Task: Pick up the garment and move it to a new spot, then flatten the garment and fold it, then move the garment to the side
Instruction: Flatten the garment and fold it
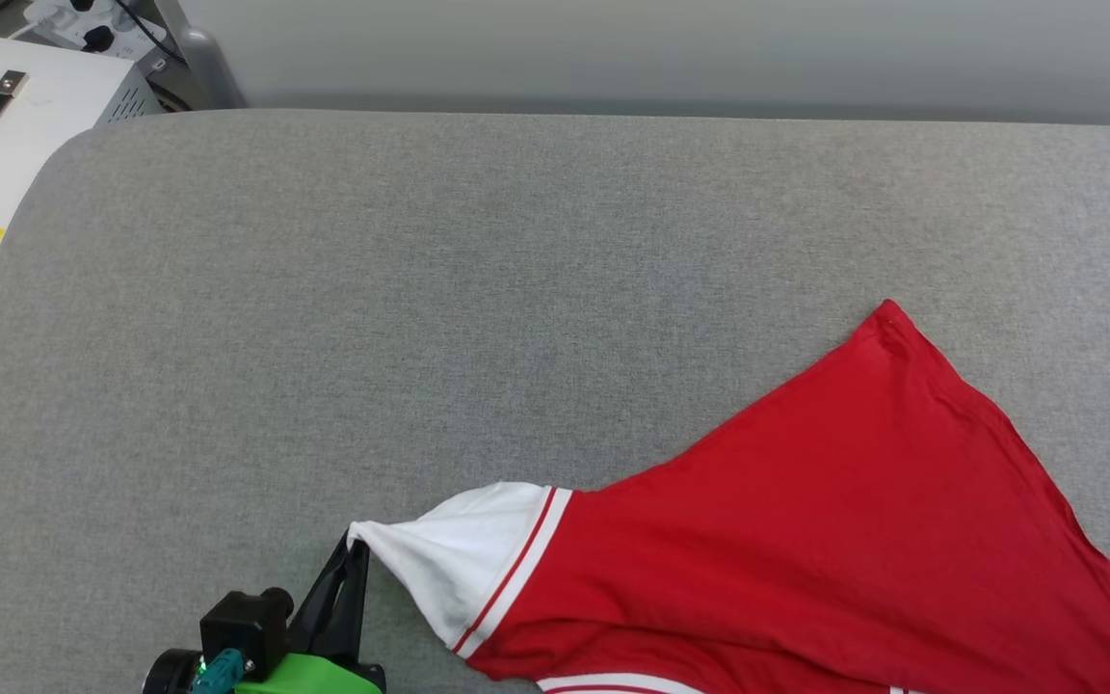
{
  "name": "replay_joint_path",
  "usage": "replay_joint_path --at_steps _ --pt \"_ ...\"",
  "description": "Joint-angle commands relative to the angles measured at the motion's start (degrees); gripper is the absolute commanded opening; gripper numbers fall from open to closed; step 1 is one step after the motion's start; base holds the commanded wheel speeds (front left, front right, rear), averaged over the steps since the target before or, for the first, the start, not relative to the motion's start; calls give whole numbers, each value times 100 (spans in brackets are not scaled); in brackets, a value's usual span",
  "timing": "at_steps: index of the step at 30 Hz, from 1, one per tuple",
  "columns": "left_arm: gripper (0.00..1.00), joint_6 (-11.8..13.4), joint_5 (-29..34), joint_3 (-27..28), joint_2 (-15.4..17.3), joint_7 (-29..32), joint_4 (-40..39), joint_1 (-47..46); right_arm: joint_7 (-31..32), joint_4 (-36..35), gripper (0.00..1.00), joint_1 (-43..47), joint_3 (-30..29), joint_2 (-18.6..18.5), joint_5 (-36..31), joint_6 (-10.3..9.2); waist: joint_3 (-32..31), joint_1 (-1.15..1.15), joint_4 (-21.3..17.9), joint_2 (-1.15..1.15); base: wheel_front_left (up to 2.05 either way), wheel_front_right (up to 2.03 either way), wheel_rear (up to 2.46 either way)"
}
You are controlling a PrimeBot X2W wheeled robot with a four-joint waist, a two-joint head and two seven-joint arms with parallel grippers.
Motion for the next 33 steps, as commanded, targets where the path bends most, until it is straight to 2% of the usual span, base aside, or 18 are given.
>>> replay_joint_path --at_steps 1,5,9,12,16,21,26,33 --pt "0 34 20 -6 41 7 -1 -11 -117 -122 100 -248 -183 -57 -67 -5 -19 0 16 0 0 0 0" --pt "0 47 49 -36 34 7 -43 -42 -206 -606 100 -592 -594 -142 -126 -5 -5 0 62 0 0 0 0" --pt "0 36 93 -99 21 7 -118 -125 1 -1164 100 -1103 -833 -302 -262 -5 75 0 152 0 0 0 0" --pt "0 26 116 -141 15 7 -160 -193 300 -1470 100 -1567 -804 -405 -378 -5 173 0 228 0 0 0 0" --pt "0 10 160 -178 -34 7 -255 -335 873 -1621 100 -2342 -467 -519 -523 -5 359 0 366 0 0 0 0" --pt "0 -32 223 -212 -115 7 -348 -506 1775 -1430 100 -3339 201 -558 -646 -5 626 0 514 0 0 0 0" --pt "0 -78 309 -254 -228 7 -466 -694 2512 -925 100 -4266 951 -509 -783 -5 876 0 675 0 0 0 0" --pt "0 -142 422 -289 -381 7 -593 -898 2640 106 100 -5111 1508 -182 -841 -5 1183 0 866 0 0 0 0"
